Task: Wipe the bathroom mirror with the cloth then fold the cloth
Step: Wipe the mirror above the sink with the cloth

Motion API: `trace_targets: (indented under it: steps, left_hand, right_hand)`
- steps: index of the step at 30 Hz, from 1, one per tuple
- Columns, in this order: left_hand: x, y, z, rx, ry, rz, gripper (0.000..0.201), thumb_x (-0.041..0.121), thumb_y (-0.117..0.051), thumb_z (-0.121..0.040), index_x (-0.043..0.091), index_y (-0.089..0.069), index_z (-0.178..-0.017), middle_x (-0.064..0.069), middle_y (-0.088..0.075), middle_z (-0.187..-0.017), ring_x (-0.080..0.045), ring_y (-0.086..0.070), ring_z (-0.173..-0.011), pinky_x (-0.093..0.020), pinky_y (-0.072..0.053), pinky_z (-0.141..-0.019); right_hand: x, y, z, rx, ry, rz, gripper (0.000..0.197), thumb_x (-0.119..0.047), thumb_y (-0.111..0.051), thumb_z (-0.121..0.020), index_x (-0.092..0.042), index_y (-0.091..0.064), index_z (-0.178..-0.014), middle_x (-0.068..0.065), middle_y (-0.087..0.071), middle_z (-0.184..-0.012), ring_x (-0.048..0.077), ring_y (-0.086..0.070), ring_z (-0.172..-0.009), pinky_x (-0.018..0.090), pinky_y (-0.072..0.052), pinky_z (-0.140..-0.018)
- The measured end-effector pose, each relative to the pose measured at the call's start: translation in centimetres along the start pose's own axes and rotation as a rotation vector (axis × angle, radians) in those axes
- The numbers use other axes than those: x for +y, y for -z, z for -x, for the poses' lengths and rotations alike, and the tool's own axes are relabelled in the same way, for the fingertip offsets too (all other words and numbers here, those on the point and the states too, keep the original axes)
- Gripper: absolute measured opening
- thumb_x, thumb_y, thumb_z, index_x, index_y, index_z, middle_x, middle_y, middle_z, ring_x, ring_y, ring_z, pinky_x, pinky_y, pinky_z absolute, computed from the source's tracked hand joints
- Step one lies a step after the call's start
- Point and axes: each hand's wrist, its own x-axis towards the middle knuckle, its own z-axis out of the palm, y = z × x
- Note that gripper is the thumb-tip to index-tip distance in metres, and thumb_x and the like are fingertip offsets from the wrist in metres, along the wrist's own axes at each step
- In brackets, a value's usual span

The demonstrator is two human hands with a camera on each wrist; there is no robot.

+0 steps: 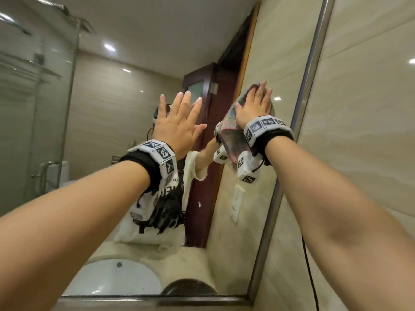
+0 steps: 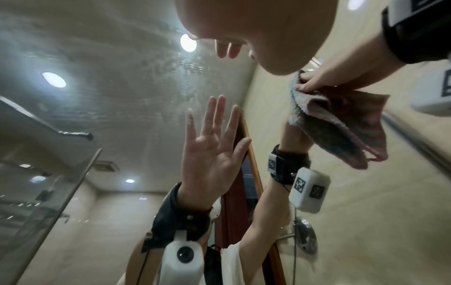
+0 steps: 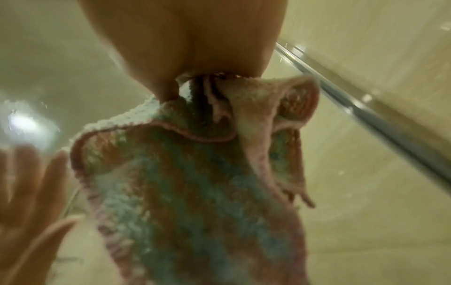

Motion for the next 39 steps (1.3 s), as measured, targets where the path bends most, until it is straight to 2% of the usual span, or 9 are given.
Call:
trace_targets:
  steps: [2,5,8,11,15,23,28,34,39]
  left_hand:
    - [-1.2,0.3,-0.3,-0.008,0.089,0.070,0.060,0.049,-0.014,-0.098,0.021,-0.005,-0.151,-0.010,-0.003,-0.157,-0.024,-0.001,-0.146,-0.052,0.003,-0.115]
    - [-2.5,0.2,-0.4,0.002,0.168,0.112,0.061,0.051,-0.015,-0.098,0.021,-0.006,-0.151,-0.010,0.000,-0.157,-0.025,0.000,-0.146,-0.051,0.004,-0.115]
    - [-2.6,-0.1,-0.1,0.023,0.157,0.116,0.064,0.052,-0.018,-0.097,0.020,-0.005,-0.151,-0.009,0.003,-0.157,-0.025,0.002,-0.146,-0.051,0.005,-0.114]
    - [-2.1,-0.5,1.3,-0.012,0.136,0.122,0.064,0.052,-0.019,-0.097,0.019,-0.006,-0.151,-0.009,0.002,-0.158,-0.025,0.003,-0.146,-0.052,0.004,-0.115]
    - [-1.7,-0.8,2.8,-0.053,0.094,0.086,0.064,0.052,-0.018,-0.097,0.019,-0.005,-0.151,-0.008,0.002,-0.158,-0.024,0.003,-0.146,-0.052,0.002,-0.115]
    - [-1.3,0.4,1.6,-0.003,0.045,0.098,0.064,0.053,-0.018,-0.097,0.020,-0.006,-0.151,-0.008,-0.003,-0.158,-0.023,0.000,-0.146,-0.051,-0.001,-0.116]
    - [-0.9,0.0,1.5,-0.010,0.055,0.149,0.061,0.052,-0.018,-0.097,0.023,-0.008,-0.150,-0.007,-0.003,-0.158,-0.022,0.000,-0.146,-0.051,-0.002,-0.116]
    - [0.3,-1.1,2.8,-0.075,0.043,0.163,0.064,0.054,-0.017,-0.096,0.023,-0.006,-0.151,-0.007,-0.004,-0.158,-0.023,0.000,-0.146,-0.052,-0.001,-0.115]
    - [-0.2,-0.7,1.1,-0.048,0.059,0.166,0.062,0.052,-0.018,-0.097,0.021,-0.008,-0.150,-0.008,-0.006,-0.158,-0.023,-0.003,-0.146,-0.052,-0.002,-0.116]
  right_hand:
    - [-1.1,-0.3,0.3,0.010,0.027,0.003,0.071,-0.040,-0.034,-0.098,-0.007,0.001,-0.150,0.011,0.018,-0.157,0.034,0.014,-0.144,0.048,-0.001,-0.119]
    - [-2.8,-2.4,2.7,-0.004,0.198,0.066,0.071,-0.041,-0.031,-0.098,-0.009,0.005,-0.150,0.011,0.021,-0.156,0.034,0.018,-0.143,0.051,0.006,-0.116]
    - [-3.9,-6.0,7.5,-0.080,0.307,0.082,0.071,-0.043,-0.027,-0.098,-0.011,0.011,-0.149,0.010,0.027,-0.154,0.033,0.025,-0.141,0.049,0.016,-0.110]
    - [-3.5,-9.2,12.8,-0.154,0.308,0.105,0.074,-0.044,-0.026,-0.098,-0.011,0.018,-0.147,0.008,0.028,-0.154,0.031,0.026,-0.141,0.050,0.017,-0.112]
    - [-2.0,-9.5,12.8,-0.230,0.343,0.103,0.075,-0.047,-0.026,-0.098,-0.015,0.021,-0.146,0.004,0.030,-0.153,0.027,0.027,-0.141,0.048,0.014,-0.115]
    - [1.2,-0.5,0.5,-0.012,-0.168,-0.105,0.076,-0.048,-0.034,-0.096,-0.008,0.001,-0.151,0.009,0.015,-0.158,0.033,0.010,-0.145,0.047,-0.003,-0.117]
    - [2.1,-2.4,0.9,0.146,-0.327,-0.204,0.074,-0.051,-0.030,-0.096,-0.009,-0.005,-0.151,0.009,0.008,-0.159,0.033,0.005,-0.146,0.046,-0.003,-0.118]
    - [4.9,-6.5,5.4,0.039,-0.257,-0.086,0.077,-0.054,-0.024,-0.096,-0.008,0.004,-0.150,0.008,0.014,-0.158,0.032,0.011,-0.145,0.048,-0.002,-0.117]
    - [3.6,-3.8,2.3,0.100,-0.316,-0.119,0.076,-0.051,-0.028,-0.097,-0.006,0.001,-0.150,0.011,0.010,-0.158,0.034,0.008,-0.145,0.047,-0.001,-0.117]
